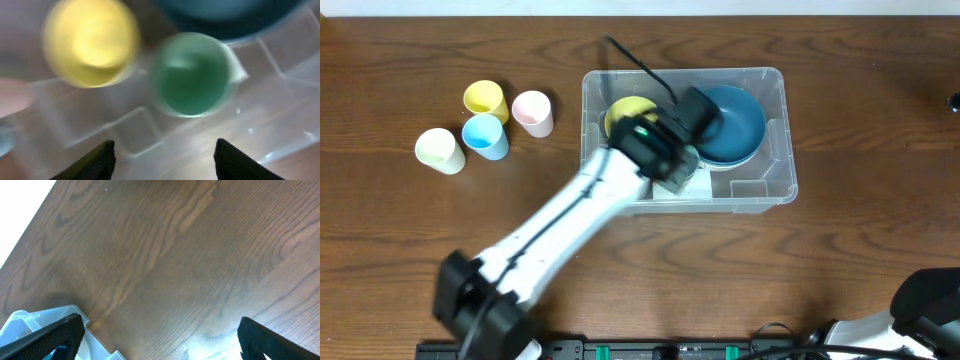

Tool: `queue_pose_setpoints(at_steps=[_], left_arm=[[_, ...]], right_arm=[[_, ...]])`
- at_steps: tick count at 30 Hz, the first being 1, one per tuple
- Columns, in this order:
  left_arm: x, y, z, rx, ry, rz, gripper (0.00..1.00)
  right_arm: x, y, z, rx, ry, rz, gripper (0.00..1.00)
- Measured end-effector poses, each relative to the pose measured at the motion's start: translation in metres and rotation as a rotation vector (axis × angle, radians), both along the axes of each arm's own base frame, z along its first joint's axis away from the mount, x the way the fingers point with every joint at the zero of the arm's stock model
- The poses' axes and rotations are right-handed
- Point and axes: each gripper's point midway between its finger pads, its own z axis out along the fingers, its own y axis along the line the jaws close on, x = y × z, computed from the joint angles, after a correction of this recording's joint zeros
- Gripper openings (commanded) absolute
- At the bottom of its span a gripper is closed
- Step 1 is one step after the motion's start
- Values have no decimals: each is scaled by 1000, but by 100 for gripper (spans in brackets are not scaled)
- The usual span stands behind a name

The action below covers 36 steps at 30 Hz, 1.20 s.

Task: Pack container
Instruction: 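Carry the green cup into the container and drop it into the yellow cup, then move the left gripper back left to the light blue cup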

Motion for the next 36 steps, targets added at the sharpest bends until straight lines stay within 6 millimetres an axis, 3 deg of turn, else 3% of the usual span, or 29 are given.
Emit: queue_pose_setpoints(at_steps=[3, 6, 8, 10, 12, 16, 21, 30, 36], left_arm=[[25, 46, 48, -64, -112, 145, 64], [43, 117, 97, -125, -230, 350, 63], [47, 164, 115, -133, -280, 480, 64], [50, 209, 119, -124, -297, 607, 64], [53, 240, 112, -108, -280, 691, 64], [65, 283, 79, -94, -190, 805, 63], [76, 305, 31, -103, -53, 864, 56], [80, 293, -49, -47, 198, 810, 50], [79, 292, -79, -18, 281, 780, 50]], right_arm=[[0, 0, 0, 0, 0, -1, 99], [0, 0, 0, 0, 0, 0, 99], [0, 0, 0, 0, 0, 0, 99], [0, 0, 0, 0, 0, 0, 99], [0, 0, 0, 0, 0, 0, 99], [0, 0, 0, 0, 0, 0, 99], [0, 0, 0, 0, 0, -1, 99], [0, 0, 0, 0, 0, 0, 99], [0, 0, 0, 0, 0, 0, 99]])
